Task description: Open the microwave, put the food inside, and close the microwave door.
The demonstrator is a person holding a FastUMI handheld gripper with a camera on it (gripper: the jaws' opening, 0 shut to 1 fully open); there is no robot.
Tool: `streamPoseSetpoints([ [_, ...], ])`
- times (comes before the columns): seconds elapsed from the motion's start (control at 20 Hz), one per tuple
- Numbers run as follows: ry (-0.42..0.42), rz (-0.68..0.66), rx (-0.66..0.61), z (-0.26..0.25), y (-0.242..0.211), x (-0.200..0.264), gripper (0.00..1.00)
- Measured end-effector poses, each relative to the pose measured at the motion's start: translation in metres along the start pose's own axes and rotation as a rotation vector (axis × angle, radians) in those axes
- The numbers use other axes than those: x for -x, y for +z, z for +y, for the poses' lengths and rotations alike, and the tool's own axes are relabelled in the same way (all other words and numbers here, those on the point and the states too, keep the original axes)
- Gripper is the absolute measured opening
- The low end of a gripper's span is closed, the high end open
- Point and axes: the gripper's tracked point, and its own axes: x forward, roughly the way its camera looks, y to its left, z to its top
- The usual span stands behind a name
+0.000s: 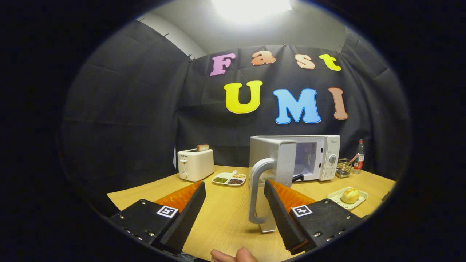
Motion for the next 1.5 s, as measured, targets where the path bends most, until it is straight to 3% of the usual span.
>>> streamPoseSetpoints([
  [0.4, -0.101, 0.031, 0.106, -0.125, -0.003, 0.018, 0.97],
  [0.95, -0.274, 0.196, 0.031, -0.298, -0.054, -0.007, 0.97],
  [1.5, -0.326, 0.432, -0.051, -0.363, -0.138, -0.025, 0.97],
])
